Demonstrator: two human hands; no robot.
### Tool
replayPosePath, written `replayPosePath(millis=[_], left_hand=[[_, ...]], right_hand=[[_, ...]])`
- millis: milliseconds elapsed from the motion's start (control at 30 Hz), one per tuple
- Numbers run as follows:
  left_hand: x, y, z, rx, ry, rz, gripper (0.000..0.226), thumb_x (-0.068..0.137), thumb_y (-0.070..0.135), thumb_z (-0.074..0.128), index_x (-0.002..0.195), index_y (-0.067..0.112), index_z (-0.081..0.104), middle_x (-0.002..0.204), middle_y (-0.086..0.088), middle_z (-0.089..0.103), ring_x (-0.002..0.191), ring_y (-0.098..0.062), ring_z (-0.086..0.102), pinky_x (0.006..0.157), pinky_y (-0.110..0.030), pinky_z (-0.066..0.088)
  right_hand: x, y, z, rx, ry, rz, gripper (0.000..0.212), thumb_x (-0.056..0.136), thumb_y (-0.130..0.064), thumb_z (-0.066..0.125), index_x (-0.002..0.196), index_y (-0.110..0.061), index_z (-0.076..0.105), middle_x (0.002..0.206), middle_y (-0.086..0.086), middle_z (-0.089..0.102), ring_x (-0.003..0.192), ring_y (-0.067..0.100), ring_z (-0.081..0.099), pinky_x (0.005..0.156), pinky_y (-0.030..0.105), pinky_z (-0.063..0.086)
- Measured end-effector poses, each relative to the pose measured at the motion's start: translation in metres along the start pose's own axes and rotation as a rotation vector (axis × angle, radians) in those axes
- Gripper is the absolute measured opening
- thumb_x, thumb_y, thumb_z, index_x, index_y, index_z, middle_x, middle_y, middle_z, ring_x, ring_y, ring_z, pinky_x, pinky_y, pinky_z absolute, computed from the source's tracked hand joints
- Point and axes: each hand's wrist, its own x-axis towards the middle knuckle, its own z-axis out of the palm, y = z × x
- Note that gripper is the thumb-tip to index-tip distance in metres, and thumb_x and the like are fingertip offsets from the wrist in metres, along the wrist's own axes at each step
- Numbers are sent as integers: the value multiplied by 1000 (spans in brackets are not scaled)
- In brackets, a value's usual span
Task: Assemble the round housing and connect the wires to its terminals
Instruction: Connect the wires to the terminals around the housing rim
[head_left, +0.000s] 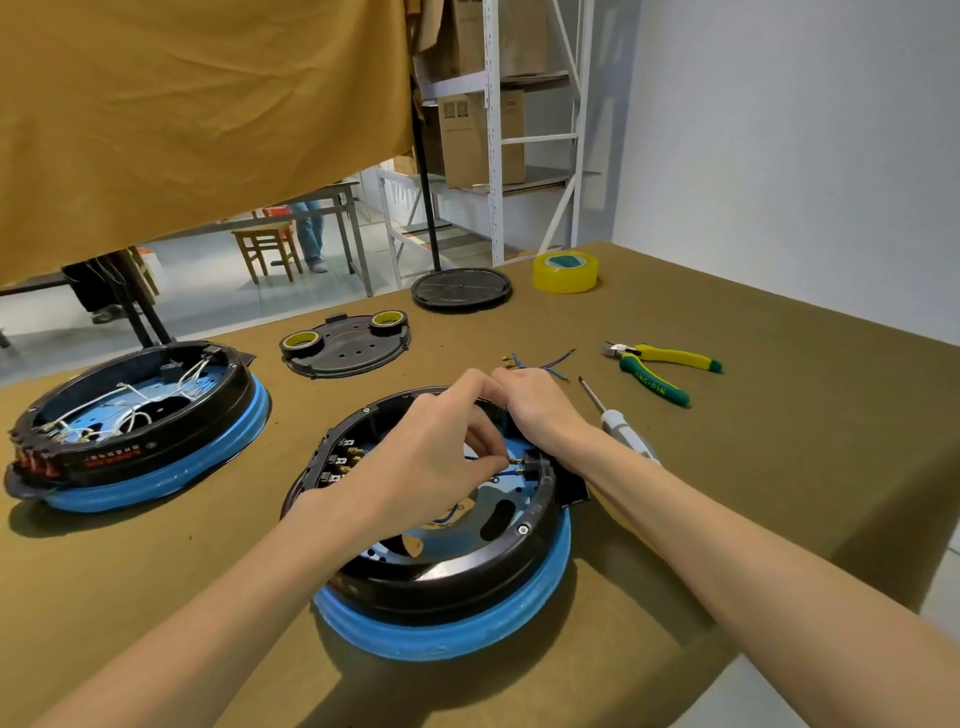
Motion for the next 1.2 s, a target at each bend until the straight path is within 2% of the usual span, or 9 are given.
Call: replayPosePath(millis=[400, 467, 533, 633, 733, 867, 933, 1033, 1200], left_hand=[[2, 9, 0, 112, 18, 12, 57, 83, 13, 83, 128, 23, 49, 76, 13, 74, 71, 2, 70, 74, -25, 61], [3, 9, 1, 118, 18, 24, 56, 83, 12, 83, 126, 24, 49, 75, 12, 73, 70, 1, 70, 73, -26, 61], [4, 9, 1, 113, 12, 26, 56, 82, 11, 84, 123, 25, 48, 74, 13, 73, 69, 1, 70, 71, -26, 62], [3, 6, 2, 49, 25, 9, 54, 81, 10, 85, 121, 24, 51, 75, 13, 75, 68, 0, 71, 72, -27, 62], [0, 6, 3, 33, 44, 3, 50, 83, 9, 84, 122, 21, 54, 76, 12, 75, 70, 0, 72, 73, -28, 61], [-10, 12, -3, 131, 33, 69, 43, 87, 17, 81, 125, 18, 62, 101, 10, 76, 94, 0, 71, 91, -29, 58], [-19, 14, -15, 242, 60, 118, 29, 87, 28, 77, 116, 25, 70, 113, 14, 72, 106, -5, 66, 97, -32, 55], [-31, 10, -33, 378, 3, 53, 6, 90, 39, 73, 95, 40, 76, 128, 20, 63, 118, -5, 53, 105, -38, 43], [-25, 13, -26, 415, -90, 21, 16, 93, 48, 68, 103, 43, 79, 139, 21, 58, 131, -7, 45, 112, -37, 32]], right_hand=[[4, 5, 2, -3, -9, -10, 33, 102, -4, 35, 104, 19, 58, 111, 38, 62, 94, 46, 59, 90, 56, 48], [8, 9, 3, -15, -8, -8, 31, 100, -2, 35, 108, 18, 58, 113, 37, 62, 103, 47, 59, 82, 49, 49], [9, 11, 3, -47, -11, -22, 29, 100, -1, 36, 104, 16, 59, 107, 34, 63, 93, 41, 59, 74, 41, 44], [9, 12, 4, -13, 0, 6, 31, 102, -6, 37, 98, 17, 58, 102, 38, 59, 81, 37, 52, 71, 37, 38], [11, 13, 3, 30, -5, 57, 29, 98, 1, 36, 108, 18, 57, 107, 36, 61, 91, 42, 56, 76, 41, 45], [10, 11, 2, -55, -6, 8, 36, 103, -2, 39, 74, -5, 61, 79, 2, 56, 78, 23, 47, 62, 19, 35], [11, 9, 2, -44, 18, 28, 43, 104, -12, 39, 67, -14, 61, 79, 0, 60, 78, 22, 49, 60, 24, 35], [11, 7, 3, -20, 26, 75, 45, 105, -22, 35, 84, -16, 75, 98, 6, 70, 82, 20, 56, 63, 31, 39], [6, 2, 2, -29, 28, 106, 45, 104, -23, 37, 86, -14, 77, 100, 8, 72, 81, 18, 57, 65, 33, 40]])
